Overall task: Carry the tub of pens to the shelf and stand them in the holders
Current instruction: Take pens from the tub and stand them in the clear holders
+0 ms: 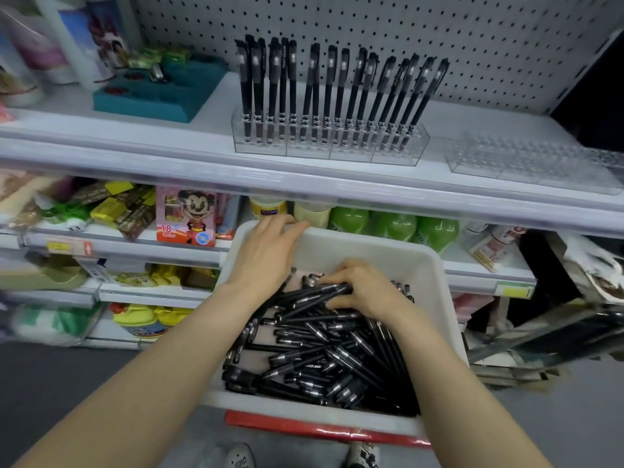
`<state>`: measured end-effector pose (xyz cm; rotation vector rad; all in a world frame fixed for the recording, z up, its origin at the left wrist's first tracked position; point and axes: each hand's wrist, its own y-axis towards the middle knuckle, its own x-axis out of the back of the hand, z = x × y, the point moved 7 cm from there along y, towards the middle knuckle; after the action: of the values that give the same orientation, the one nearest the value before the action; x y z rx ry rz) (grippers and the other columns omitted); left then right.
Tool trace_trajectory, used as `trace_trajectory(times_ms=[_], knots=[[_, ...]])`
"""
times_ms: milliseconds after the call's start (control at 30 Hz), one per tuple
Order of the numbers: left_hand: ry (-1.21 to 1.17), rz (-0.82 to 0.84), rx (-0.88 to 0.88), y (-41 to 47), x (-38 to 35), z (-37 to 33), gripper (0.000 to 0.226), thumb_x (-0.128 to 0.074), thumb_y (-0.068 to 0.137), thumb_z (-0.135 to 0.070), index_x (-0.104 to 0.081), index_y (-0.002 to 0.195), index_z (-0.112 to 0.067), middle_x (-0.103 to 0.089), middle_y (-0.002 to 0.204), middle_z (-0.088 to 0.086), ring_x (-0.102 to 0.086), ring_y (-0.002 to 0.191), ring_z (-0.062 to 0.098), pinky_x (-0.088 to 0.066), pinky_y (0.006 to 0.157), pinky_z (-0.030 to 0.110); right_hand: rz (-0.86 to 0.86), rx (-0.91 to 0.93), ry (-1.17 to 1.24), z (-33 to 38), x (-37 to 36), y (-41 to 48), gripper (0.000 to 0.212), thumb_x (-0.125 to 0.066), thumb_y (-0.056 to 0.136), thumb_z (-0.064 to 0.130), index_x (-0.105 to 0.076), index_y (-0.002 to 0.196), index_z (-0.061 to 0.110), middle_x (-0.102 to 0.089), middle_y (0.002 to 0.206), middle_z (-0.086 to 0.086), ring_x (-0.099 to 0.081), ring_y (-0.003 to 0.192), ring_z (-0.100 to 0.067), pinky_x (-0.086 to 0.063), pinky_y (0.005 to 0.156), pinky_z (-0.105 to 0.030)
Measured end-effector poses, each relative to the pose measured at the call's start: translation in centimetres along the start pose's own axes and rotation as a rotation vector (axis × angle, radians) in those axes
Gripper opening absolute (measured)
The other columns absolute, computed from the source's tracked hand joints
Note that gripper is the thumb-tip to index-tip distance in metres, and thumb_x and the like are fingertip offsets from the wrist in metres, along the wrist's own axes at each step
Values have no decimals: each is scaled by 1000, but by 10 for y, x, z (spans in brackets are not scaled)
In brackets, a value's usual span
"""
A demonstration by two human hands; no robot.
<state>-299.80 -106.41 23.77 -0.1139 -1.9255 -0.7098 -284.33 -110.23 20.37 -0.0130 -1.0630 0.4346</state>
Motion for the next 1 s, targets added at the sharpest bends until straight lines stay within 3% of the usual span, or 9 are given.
trace_trajectory(times_ms=[100,233,367,500,633,700,800,900,1000], knots=[[7,-11,-9,0,2,-1,45,-63,87,-5,-59,130,-13,-58,120,12,-51,109,31,-46,88,42,-110,13,-19,-5,13,-2,43,-79,79,28,-69,120,36,-65,98,3,-57,91,-12,-38,81,-19],[19,-12,-10,0,3,-2,45,-62,87,-4,-59,131,-14,-58,120,12,-52,109,31,-47,87,42,-218,5,-16,-4,30,-5,34,-78,81,24,-73,113,34,-67,101,12,-60,94,-7,-38,83,-14],[1,-2,-8,-1,4,-3,42,-61,89,-5,-60,130,-12,-60,120,13,-53,109,32,-49,87,42,-176,18,16,0,45,-7,25,-78,81,23,-77,105,29,-64,92,21,-53,83,7,-33,75,-1],[-64,-10,-13,-1,13,-9,33,-55,96,-19,-63,128,-17,-59,125,6,-49,118,25,-45,94,39,-189,-22,55,2,64,-9,16,-80,79,21,-79,94,28,-71,83,17,-62,78,4,-44,77,-13],[-59,67,-100,2,19,-25,39,-42,99,-45,-62,126,-25,-61,117,-6,-48,113,15,-37,85,26,-354,-4,316,17,100,-14,8,-81,79,16,-77,86,19,-73,78,5,-62,63,-5,-51,66,-18],[-87,89,-112,6,19,-28,34,-44,100,-43,-64,120,-24,-62,109,-7,-51,106,16,-35,80,24,-455,16,546,23,115,-14,14,-80,78,8,-72,88,12,-70,75,0,-60,59,-9,-53,62,-22],[-174,44,-49,17,28,-24,25,-46,101,-36,-64,112,-23,-61,100,-8,-52,98,15,-41,76,30,-544,21,811,31,122,-5,28,-80,77,4,-64,97,13,-65,73,-3,-62,66,-14,-55,68,-24],[-187,-7,-14,30,42,-22,24,-47,100,-35,-65,106,-20,-62,99,-7,-53,96,14,-41,76,31,-556,49,919,48,118,9,22,-78,79,3,-63,95,6,-64,79,-13,-64,69,-15,-57,73,-27],[-156,-66,-43,42,60,-15,24,-48,99,-32,-66,108,-19,-61,100,-7,-51,97,15,-42,80,30,-602,81,919,64,133,18,20,-73,83,2,-63,99,-3,-64,81,-17,-65,67,-15,-58,67,-24]])
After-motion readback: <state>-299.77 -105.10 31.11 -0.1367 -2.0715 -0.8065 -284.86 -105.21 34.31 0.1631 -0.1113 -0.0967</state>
